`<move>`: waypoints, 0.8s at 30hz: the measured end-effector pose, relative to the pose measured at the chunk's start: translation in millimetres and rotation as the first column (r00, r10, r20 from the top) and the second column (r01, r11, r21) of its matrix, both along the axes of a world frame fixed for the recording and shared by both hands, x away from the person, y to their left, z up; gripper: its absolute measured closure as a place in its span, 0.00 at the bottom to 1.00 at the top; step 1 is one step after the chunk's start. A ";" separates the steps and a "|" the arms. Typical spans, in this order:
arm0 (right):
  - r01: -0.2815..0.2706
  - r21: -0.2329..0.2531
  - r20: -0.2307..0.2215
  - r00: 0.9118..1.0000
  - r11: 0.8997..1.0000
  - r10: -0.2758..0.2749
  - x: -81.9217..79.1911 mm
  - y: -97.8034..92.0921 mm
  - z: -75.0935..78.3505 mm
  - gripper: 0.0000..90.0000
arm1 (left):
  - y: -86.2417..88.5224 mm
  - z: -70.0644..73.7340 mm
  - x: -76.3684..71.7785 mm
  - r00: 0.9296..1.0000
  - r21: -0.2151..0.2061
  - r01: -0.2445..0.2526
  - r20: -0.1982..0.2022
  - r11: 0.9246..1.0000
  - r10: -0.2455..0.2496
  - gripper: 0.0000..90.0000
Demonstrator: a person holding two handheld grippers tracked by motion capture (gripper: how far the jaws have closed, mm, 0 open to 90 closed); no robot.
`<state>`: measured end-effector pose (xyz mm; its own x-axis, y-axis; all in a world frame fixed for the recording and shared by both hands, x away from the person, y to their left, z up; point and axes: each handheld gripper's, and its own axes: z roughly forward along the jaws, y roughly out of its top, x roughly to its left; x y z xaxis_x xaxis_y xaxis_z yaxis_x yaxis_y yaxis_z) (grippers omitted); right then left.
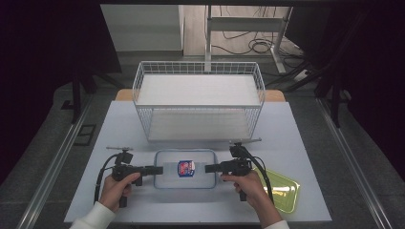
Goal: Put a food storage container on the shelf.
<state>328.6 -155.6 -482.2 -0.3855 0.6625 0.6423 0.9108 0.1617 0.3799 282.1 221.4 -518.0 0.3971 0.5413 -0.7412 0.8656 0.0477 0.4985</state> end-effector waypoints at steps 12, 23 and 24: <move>-0.008 -0.008 0.035 0.999 1.000 0.008 -6.3 -0.7 5.1 0.47 | 0.9 2.4 -3.2 1.000 -0.006 -0.007 0.013 1.000 0.007 0.57; -0.012 0.020 0.063 0.998 1.000 0.011 -7.9 -4.9 10.7 0.50 | 1.6 3.4 -3.7 1.000 -0.021 -0.003 0.012 1.000 0.003 0.57; -0.013 0.022 0.064 0.998 1.000 0.012 -7.9 -5.2 10.9 0.51 | 1.6 3.8 -3.8 1.000 -0.023 -0.004 0.012 1.000 0.004 0.57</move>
